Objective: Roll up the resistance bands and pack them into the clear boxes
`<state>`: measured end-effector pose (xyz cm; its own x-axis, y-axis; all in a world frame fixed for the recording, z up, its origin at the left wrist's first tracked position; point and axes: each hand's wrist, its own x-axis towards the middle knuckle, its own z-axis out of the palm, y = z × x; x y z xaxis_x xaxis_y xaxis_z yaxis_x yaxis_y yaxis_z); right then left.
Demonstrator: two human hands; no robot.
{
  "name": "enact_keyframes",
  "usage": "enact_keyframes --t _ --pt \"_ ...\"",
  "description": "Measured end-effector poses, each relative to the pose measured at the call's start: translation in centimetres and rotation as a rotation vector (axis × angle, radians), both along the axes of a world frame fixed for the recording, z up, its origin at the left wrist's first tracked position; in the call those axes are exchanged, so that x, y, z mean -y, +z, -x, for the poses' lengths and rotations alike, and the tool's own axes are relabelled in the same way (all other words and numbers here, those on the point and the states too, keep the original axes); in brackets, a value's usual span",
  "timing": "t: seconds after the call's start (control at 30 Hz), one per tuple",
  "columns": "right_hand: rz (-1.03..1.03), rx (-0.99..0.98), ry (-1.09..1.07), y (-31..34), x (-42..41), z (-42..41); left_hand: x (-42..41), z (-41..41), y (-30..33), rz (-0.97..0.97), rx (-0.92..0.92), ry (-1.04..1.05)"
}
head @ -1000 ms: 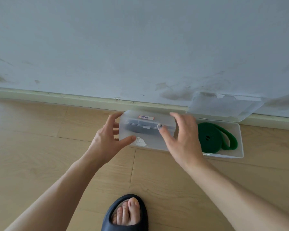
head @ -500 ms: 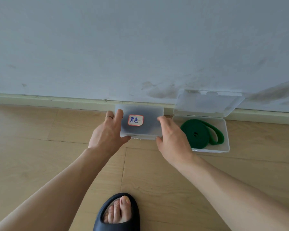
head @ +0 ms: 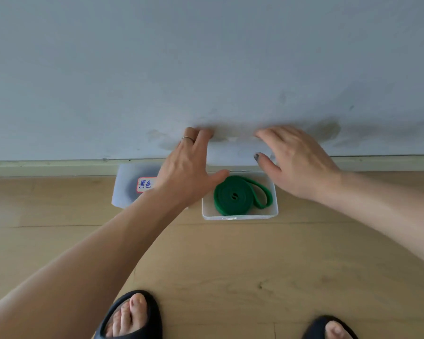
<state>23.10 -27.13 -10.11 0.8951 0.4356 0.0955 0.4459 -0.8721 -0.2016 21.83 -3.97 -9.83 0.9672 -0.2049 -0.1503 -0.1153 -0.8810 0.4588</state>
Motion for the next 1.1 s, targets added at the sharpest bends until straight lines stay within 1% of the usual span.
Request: enact_keyframes --t 0.07,0.13,0.2,0.23,0.3,0.33,0.37,0.47,0.53,0.57,0.63,0.77,0.9,0.97,1.03,1.07,1.1 --pt "-0.161 -0.033 -0.083 -0.6 0.2 0.6 0.2 -0.1 -0.5 -0.114 0.085 -0.016" --pt "-0.304 -0.066 -0.161 -1.1 0.2 1.3 -0.1 -0.1 -0.8 -0.19 0.122 -0.097" --pt "-0.374 -0.251 -0.205 -2.0 0.1 2.9 -0.1 0.4 -1.4 -0.301 0.052 -0.244" --pt "-0.331 -0.336 -0.184 -2.9 0.3 3.8 0.1 0.9 -1.9 -0.376 0.016 -0.336" --pt "-0.042 -0.439 -0.056 -5.3 0.8 5.9 1.0 2.0 -3.5 -0.51 -0.021 -0.479" --pt "0.091 -0.458 0.007 -6.9 1.0 6.7 1.5 2.4 -4.3 -0.562 -0.021 -0.512" --pt "0.154 -0.446 0.027 -8.3 1.3 7.5 2.0 2.7 -5.1 -0.604 -0.008 -0.524" --pt "0.155 -0.268 0.027 -10.9 1.7 8.5 2.7 2.7 -6.0 -0.668 0.058 -0.566" --pt "0.16 -0.2 0.013 -11.6 1.2 8.1 2.5 2.4 -6.2 -0.697 0.101 -0.555" --pt "0.16 -0.187 -0.004 -11.8 0.9 7.6 2.3 2.2 -6.1 -0.707 0.117 -0.535" --pt "0.137 -0.129 -0.007 -11.9 0.5 6.7 2.3 1.5 -6.1 -0.727 0.069 -0.531" --pt "0.143 -0.101 0.021 -12.0 0.6 5.9 2.6 1.0 -5.8 -0.75 0.047 -0.542" --pt "0.158 -0.177 0.004 -11.1 0.4 6.0 2.8 1.2 -5.7 -0.734 -0.006 -0.5" --pt "0.114 -0.228 -0.005 -9.4 -0.2 5.8 3.6 1.2 -5.2 -0.755 -0.022 -0.515" --pt "-0.06 -0.304 -0.063 -5.9 -0.4 5.1 4.0 1.1 -3.5 -0.636 -0.075 -0.475" --pt "-0.219 -0.304 -0.135 -3.3 -0.5 4.9 3.7 1.4 -2.5 -0.543 -0.084 -0.434" --pt "-0.402 -0.318 -0.197 -0.9 -0.3 4.6 3.5 1.6 -1.3 -0.358 -0.112 -0.359"
